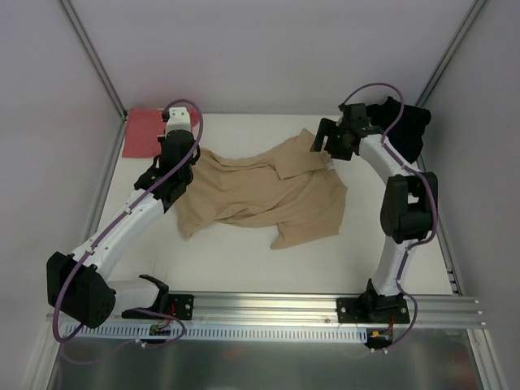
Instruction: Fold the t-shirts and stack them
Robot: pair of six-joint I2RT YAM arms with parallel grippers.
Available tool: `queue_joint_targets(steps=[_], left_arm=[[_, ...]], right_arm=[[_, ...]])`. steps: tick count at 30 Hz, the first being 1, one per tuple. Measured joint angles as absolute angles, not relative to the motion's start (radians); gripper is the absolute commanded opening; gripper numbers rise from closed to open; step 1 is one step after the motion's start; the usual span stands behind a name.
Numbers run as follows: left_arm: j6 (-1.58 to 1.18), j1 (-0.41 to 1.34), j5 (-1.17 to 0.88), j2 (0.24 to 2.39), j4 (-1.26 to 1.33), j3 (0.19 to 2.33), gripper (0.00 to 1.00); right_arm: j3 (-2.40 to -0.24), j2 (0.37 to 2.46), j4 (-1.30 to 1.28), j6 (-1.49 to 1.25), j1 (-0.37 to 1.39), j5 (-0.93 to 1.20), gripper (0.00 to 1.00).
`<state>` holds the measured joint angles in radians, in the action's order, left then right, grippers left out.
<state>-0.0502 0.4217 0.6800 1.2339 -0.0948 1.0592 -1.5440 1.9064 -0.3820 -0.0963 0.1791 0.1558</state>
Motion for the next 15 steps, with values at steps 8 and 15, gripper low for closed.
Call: queue_joint_targets(steps=[8,15], left_arm=[[-0.075,0.422,0.657,1.253,-0.095,1.010,0.00],[-0.087,0.422,0.655,1.258,-0.094,1.009,0.00]], right_arm=[[-1.632,2.117,-0.372,-0.138,0.179,0.239,0.80],[-1.621,2.128,-0.348,-0.139,0.177,0.249,0.79]])
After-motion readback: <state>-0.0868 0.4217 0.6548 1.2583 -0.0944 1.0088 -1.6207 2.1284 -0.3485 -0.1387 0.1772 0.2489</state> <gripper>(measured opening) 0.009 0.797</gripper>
